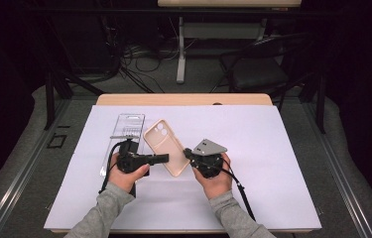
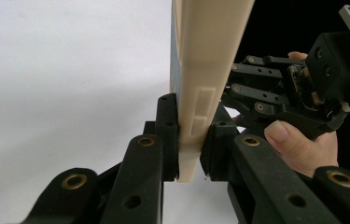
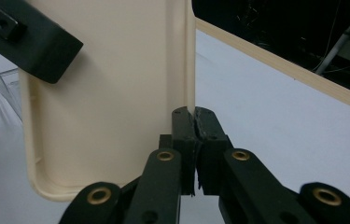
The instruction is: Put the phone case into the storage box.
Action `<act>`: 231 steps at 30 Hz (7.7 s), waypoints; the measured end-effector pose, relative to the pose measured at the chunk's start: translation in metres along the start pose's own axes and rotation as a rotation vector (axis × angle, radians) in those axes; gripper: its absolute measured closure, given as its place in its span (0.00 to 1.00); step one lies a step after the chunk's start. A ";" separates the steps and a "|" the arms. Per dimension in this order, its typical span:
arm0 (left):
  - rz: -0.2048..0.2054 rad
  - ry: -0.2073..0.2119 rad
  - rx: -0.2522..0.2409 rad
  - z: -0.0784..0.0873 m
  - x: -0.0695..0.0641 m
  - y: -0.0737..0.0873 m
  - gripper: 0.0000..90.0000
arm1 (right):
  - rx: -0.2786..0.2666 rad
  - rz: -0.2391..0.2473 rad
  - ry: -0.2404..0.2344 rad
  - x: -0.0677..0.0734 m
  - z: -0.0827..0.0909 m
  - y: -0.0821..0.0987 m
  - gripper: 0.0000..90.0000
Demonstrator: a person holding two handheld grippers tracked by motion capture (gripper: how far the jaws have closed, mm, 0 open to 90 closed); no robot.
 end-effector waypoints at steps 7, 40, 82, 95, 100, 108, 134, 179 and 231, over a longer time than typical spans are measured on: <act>0.000 -0.004 0.002 0.000 0.000 0.000 0.88 | 0.001 -0.002 -0.003 0.000 -0.001 0.000 0.97; -0.009 -0.046 -0.028 0.007 0.009 -0.001 0.88 | -0.016 -0.010 -0.017 -0.001 0.001 -0.001 0.77; -0.246 -0.101 0.035 0.024 0.012 -0.004 0.88 | 0.002 -0.049 -0.154 -0.013 0.013 -0.005 0.58; -0.301 -0.095 0.069 0.022 0.006 -0.003 0.88 | 0.011 -0.019 -0.231 -0.011 0.020 -0.010 0.57; -0.304 -0.086 0.074 0.021 0.005 -0.002 0.88 | 0.018 -0.013 -0.252 -0.012 0.023 -0.011 0.57; -0.324 -0.061 0.094 0.019 0.003 -0.001 0.89 | 0.019 -0.026 -0.280 -0.015 0.025 -0.011 0.57; -0.374 -0.008 0.166 0.001 -0.006 0.005 0.89 | 0.028 -0.066 -0.390 -0.021 0.026 -0.010 0.67; -0.386 0.007 0.185 -0.003 -0.008 0.007 0.89 | 0.052 -0.051 -0.411 -0.023 0.023 -0.007 0.88; -0.360 0.012 0.148 -0.002 -0.003 0.005 0.85 | 0.014 -0.052 -0.389 -0.025 0.024 -0.005 0.92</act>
Point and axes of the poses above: each handheld gripper's, and its own axes: z roughly backward along the jaws, y roughly out of its underside, x roughly to its left, the point moved 1 cm from there along -z, roughly forward along the jaws, and after that the axes turned 10 degrees about x, right-handed, at the moved point
